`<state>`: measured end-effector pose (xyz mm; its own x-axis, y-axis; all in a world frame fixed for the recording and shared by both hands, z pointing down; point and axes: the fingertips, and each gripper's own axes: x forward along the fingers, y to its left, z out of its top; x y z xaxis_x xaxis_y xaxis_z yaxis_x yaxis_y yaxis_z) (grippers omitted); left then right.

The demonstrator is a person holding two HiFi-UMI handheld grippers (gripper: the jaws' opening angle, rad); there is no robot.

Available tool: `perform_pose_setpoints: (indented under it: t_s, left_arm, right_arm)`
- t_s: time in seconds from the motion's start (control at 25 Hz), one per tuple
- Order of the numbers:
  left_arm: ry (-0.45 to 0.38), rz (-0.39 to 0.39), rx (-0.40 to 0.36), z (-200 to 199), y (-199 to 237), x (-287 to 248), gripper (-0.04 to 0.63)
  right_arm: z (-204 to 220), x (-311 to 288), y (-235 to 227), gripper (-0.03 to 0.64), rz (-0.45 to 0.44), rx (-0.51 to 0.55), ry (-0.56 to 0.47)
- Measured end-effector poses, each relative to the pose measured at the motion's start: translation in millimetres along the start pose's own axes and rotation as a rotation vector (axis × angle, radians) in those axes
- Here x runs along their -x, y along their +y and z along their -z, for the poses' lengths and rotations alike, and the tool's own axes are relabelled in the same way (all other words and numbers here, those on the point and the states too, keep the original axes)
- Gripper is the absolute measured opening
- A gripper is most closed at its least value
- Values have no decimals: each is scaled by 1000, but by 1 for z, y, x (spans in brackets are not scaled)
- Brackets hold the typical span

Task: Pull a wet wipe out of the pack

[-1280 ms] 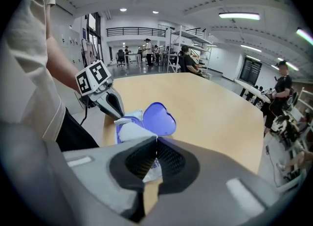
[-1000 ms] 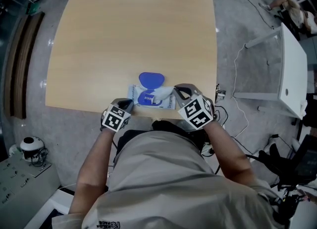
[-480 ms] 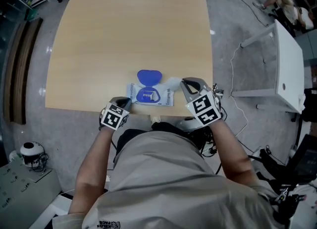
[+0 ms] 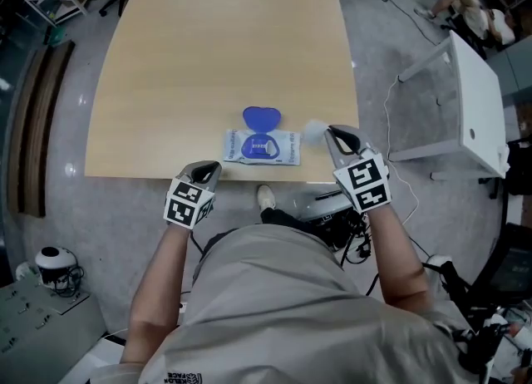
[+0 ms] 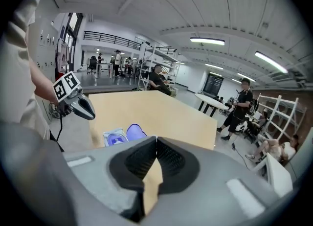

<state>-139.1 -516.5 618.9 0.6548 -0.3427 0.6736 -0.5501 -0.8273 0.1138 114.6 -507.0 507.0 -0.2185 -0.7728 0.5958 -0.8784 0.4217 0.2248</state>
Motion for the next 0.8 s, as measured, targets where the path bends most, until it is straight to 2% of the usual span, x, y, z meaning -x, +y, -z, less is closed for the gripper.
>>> perform_pose_setpoints:
  t_s: [0.32, 0.6, 0.68, 0.8]
  left_arm:
    - [-238, 46, -59, -33, -44, 141, 5]
    - [-333, 89, -118, -20, -91, 252, 5]
    - [-344, 101, -150, -17, -108, 269, 5]
    - [-361, 134, -157, -20, -134, 274, 5]
  right_arm:
    - [-33, 80, 54, 3, 110, -62, -80]
    - [-53, 166, 145, 3, 145, -139, -141]
    - [-52, 185, 163, 3, 138, -145, -149]
    - [-45, 201, 174, 3, 115, -143, -161]
